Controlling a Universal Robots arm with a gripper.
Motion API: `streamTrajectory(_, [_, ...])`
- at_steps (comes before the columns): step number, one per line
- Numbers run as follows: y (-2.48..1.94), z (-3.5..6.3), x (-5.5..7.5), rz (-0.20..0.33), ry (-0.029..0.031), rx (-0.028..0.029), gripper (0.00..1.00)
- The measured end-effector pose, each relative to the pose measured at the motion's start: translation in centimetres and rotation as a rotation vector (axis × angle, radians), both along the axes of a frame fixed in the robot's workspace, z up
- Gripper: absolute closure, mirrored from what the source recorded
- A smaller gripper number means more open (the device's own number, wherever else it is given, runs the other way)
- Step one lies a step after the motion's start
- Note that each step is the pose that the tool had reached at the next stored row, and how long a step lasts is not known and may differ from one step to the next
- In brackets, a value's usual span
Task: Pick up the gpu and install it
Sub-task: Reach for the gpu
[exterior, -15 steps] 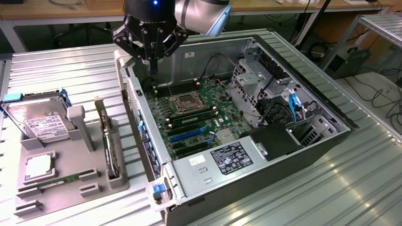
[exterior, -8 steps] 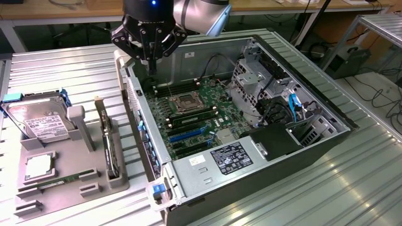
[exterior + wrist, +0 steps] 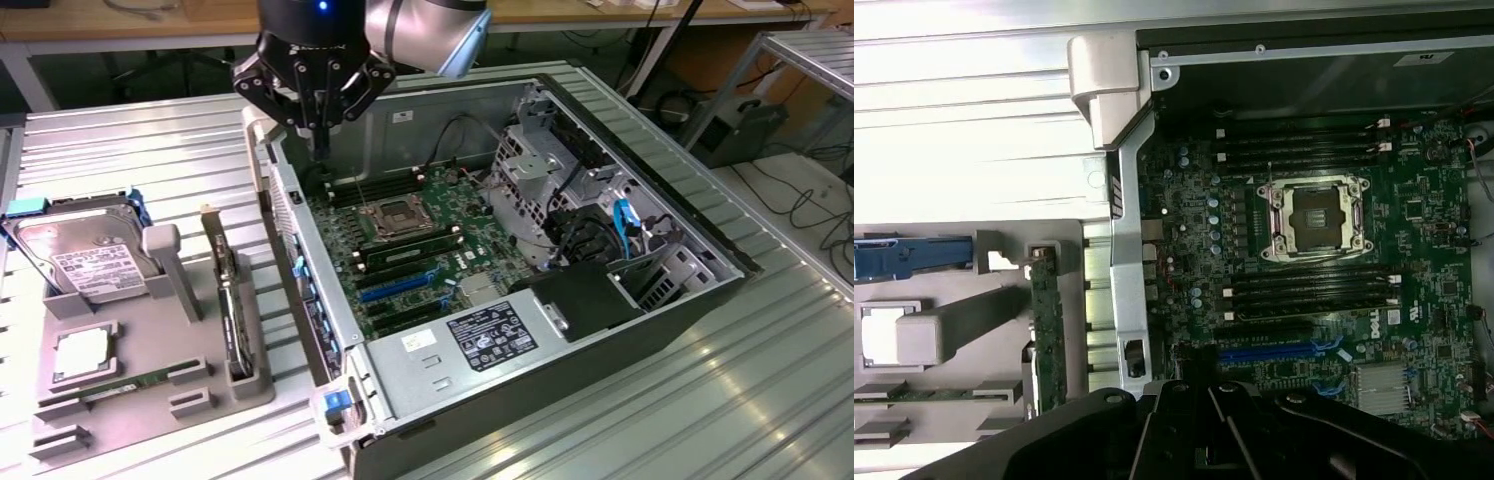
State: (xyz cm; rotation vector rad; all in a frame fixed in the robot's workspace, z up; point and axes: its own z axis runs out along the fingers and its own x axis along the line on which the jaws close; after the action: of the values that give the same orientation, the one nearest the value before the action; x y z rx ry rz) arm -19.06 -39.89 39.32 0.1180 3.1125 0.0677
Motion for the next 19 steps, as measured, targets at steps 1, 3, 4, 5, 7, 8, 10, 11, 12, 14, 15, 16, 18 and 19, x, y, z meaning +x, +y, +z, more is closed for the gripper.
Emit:
streamTrajectory(1, [0.0,0.0,-0.07,0.0,0.0,0.0,0.89])
streamTrajectory(3, [0.0,0.0,-0.12,0.0,0.0,-0.0001,0.89])
streamTrajectory(4, [0.0,0.0,-0.15,0.0,0.0,-0.0001,0.89])
streamTrajectory(5, [0.0,0.0,-0.19,0.0,0.0,0.0,0.89])
streamTrajectory(7, [0.0,0.0,-0.24,0.0,0.0,0.0,0.89])
streamTrajectory(8, [0.0,0.0,-0.27,0.0,0.0,-0.0001,0.89])
streamTrajectory(10, [0.0,0.0,-0.33,0.0,0.0,0.0,0.89])
streamTrajectory(11, [0.0,0.0,-0.36,0.0,0.0,0.0,0.89])
streamTrajectory(12, [0.0,0.0,-0.38,0.0,0.0,0.0,0.89])
streamTrajectory(14, [0.0,0.0,-0.44,0.0,0.0,0.0,0.89])
streamTrajectory(15, [0.0,0.0,-0.47,0.0,0.0,0.0,0.89])
streamTrajectory(16, [0.0,0.0,-0.5,0.0,0.0,0.0,0.89])
streamTrajectory(18, [0.0,0.0,-0.55,0.0,0.0,-0.0001,0.89])
streamTrajectory(19, [0.0,0.0,-0.57,0.0,0.0,0.0,0.89])
